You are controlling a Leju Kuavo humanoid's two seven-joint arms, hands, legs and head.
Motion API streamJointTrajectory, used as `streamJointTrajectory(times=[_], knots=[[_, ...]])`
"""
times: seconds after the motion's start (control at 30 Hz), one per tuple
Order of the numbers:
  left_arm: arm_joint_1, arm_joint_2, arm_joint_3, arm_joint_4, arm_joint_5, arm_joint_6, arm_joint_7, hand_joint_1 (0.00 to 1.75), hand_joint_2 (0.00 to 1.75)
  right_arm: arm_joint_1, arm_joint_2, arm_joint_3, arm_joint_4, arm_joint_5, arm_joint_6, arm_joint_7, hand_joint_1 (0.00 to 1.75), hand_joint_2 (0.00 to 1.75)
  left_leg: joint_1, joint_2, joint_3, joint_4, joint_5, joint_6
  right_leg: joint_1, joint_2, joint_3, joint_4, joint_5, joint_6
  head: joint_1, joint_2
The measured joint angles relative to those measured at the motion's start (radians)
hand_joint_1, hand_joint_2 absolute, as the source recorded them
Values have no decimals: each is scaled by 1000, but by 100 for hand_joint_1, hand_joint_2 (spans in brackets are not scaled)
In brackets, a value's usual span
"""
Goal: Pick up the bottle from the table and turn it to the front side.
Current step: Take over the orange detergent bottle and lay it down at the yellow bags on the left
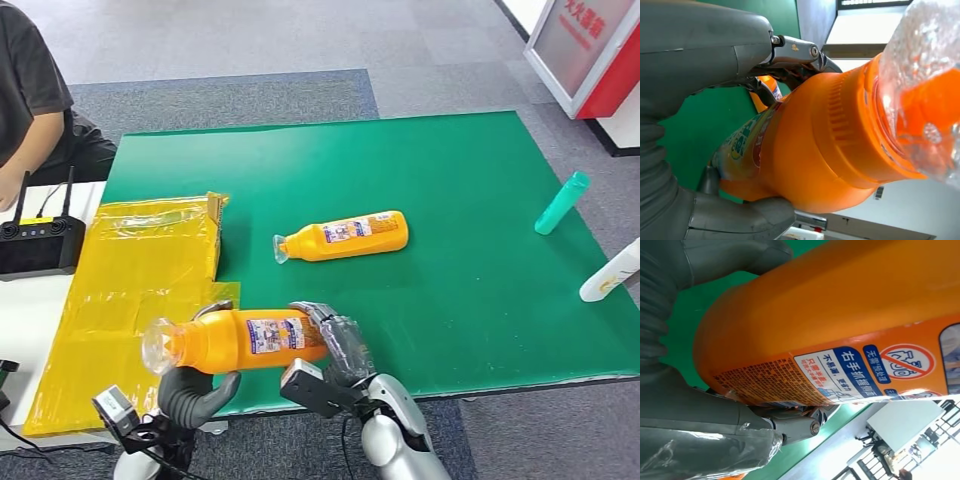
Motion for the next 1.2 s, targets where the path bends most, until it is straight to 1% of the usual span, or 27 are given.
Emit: streamJointTrajectory(times=[0.17,0.2,0.3,0.33,0.47,0.57,0.6,0.7,0.77,0.83,0.9,1.0,1.1,1.2], knots=[[-3,3,-3,0,-10,18,0,175,175,5,0,-1,-5,-2,-1,0,175,175,0,0,0,0,0,0,0,0,0,0,0,0,0,0],[-3,4,-5,0,-12,21,0,175,175,6,0,-1,-6,-3,-1,0,160,175,0,0,0,0,0,0,0,0,0,0,0,0,0,0],[-4,5,-11,-1,-24,43,0,175,175,11,0,-3,-13,-6,-2,1,29,175,0,0,0,0,0,0,0,0,0,0,0,0,0,0],[-4,5,-13,-4,-35,65,0,175,175,13,0,-4,-16,-8,-3,1,0,175,0,0,0,0,0,0,0,0,0,0,0,0,0,0],[5,8,-34,-51,-97,204,0,175,175,21,-1,-12,-40,-12,-18,6,0,175,0,0,0,0,0,0,0,0,0,0,0,0,0,0],[13,11,-44,-100,-153,274,0,175,175,27,-2,-18,-64,-14,-19,8,0,175,0,0,0,0,0,0,0,0,0,0,0,0,0,0],[18,9,-44,-117,-202,311,0,175,175,31,-2,-21,-72,-15,-19,9,0,175,0,0,0,0,0,0,0,0,0,0,0,0,0,0],[36,-10,-37,-176,-419,448,2,175,175,47,-2,-34,-106,-15,-14,15,0,175,0,0,0,0,0,0,0,0,0,0,0,0,0,0],[47,-28,-25,-216,-532,511,6,175,175,60,-2,-41,-129,-10,-8,18,0,175,0,0,0,0,0,0,0,0,0,0,0,0,0,0],[55,-45,-8,-254,-604,564,18,175,175,73,-2,-47,-151,-5,-4,20,0,175,0,0,0,0,0,0,0,0,0,0,0,0,0,0],[62,-54,9,-290,-677,620,45,175,175,84,-2,-54,-171,0,-1,24,0,175,0,0,0,0,0,0,0,0,0,0,0,0,0,0],[71,-60,29,-342,-837,713,122,175,175,99,-2,-64,-200,8,2,32,0,175,0,0,0,0,0,0,0,0,0,0,0,0,0,0],[77,-63,42,-383,-936,763,180,175,175,113,-2,-74,-223,11,3,38,0,175,0,0,0,0,0,0,0,0,0,0,0,0,0,0],[81,-65,50,-407,-949,767,189,175,175,121,-2,-81,-236,11,4,39,0,175,0,0,0,0,0,0,0,0,0,0,0,0,0,0]])
